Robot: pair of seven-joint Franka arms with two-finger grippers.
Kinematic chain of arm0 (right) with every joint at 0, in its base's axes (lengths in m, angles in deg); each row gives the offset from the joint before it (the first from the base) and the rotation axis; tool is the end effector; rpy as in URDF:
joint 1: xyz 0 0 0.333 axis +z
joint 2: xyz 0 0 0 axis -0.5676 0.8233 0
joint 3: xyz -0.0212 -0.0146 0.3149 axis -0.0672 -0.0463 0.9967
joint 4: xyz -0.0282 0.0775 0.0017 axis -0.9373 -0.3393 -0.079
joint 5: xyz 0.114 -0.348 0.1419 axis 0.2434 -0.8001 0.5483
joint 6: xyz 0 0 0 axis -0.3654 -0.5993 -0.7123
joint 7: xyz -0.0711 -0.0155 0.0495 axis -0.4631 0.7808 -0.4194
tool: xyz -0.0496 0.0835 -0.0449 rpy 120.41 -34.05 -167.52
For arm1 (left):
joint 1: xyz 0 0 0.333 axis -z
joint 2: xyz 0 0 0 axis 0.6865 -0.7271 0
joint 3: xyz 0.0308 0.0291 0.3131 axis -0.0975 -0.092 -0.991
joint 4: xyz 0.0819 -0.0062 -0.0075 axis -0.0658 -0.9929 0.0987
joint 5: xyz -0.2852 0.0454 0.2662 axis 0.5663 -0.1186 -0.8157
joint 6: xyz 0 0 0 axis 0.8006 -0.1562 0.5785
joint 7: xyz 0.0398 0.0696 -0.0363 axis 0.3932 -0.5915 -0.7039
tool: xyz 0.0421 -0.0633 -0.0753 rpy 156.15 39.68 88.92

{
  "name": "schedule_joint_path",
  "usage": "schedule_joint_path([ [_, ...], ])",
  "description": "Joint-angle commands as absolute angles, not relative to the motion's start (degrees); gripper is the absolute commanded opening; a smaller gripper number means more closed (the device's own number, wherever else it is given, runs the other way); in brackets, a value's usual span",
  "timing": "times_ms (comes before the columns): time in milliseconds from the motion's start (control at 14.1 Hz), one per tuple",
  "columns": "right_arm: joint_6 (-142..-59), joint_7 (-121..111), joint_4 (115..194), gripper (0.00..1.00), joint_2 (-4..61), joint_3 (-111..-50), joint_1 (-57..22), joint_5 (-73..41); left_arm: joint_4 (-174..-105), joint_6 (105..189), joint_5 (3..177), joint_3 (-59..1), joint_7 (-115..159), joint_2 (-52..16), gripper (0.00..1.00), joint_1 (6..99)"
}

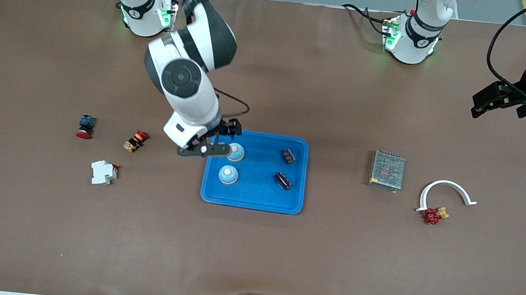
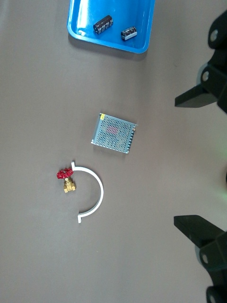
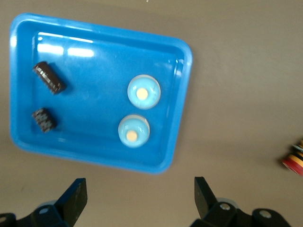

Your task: Place electrolytic capacitor and blue bell in tray

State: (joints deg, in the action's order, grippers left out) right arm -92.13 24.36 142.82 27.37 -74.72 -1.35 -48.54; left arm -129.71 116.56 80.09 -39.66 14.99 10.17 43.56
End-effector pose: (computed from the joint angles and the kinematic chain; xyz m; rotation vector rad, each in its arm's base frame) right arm 0.5525 0.3771 0.4268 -3.0900 -0.2243 0.1355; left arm 0.5303 -0.0744 0.6464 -3.1183 -0.1541 0.0057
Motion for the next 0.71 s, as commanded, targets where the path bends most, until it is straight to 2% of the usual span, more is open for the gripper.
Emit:
schedule_joint_path([
  [0,-87.2,24.8,144.6,1.00,21.3,-75.0,-1.0,-49.0,-129.7,115.9,81.2,-39.6,14.9,10.5,1.00,43.5],
  [638,-71.5,18.4,146.6,1.00,7.9,-75.2,-7.3,-50.2,-129.7,115.8,81.2,-39.6,15.0,10.6,1.00,43.4],
])
